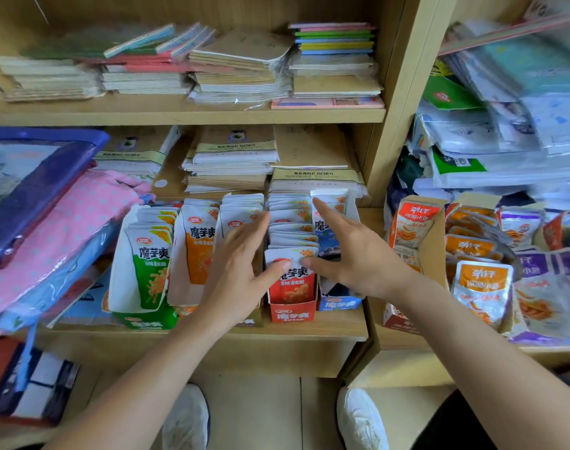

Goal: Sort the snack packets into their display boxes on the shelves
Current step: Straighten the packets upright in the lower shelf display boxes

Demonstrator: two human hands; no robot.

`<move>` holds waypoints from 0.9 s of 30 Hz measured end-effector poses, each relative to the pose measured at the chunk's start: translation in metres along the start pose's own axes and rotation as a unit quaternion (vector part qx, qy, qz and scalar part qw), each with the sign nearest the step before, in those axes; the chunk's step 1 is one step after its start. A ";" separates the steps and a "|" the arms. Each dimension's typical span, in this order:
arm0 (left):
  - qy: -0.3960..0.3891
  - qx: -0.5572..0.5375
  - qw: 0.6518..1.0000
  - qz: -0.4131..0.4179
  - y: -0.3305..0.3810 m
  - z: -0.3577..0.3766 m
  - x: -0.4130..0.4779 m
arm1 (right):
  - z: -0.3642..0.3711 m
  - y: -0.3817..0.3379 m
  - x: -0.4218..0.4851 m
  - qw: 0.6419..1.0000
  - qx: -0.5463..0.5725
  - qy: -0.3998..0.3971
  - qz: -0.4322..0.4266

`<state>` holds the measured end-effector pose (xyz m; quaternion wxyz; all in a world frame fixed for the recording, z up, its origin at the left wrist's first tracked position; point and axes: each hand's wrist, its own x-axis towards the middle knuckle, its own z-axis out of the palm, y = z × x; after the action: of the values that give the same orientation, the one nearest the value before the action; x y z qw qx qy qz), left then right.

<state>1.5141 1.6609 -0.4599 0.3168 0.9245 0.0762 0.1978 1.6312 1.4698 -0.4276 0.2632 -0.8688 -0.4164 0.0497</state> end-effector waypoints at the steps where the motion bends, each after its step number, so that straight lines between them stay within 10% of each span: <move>1: -0.003 0.004 1.000 0.002 0.000 0.003 0.002 | 0.001 0.002 0.004 1.000 -0.006 -0.004 -0.013; 8: 0.119 0.063 0.991 0.020 0.001 0.015 0.010 | 0.017 -0.006 0.021 0.993 -0.091 0.057 -0.039; 18: 0.071 0.071 0.987 0.125 0.024 -0.005 -0.010 | -0.052 0.037 -0.026 0.979 0.144 0.135 0.038; 27: 0.010 0.203 0.961 0.189 0.069 0.011 0.006 | -0.048 0.047 -0.041 0.997 0.071 -0.024 0.031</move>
<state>1.5249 1.6016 -0.4234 0.0783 0.9648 -0.0585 0.2440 1.6523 1.3951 -0.4152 0.3127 -0.8588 -0.3909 0.1087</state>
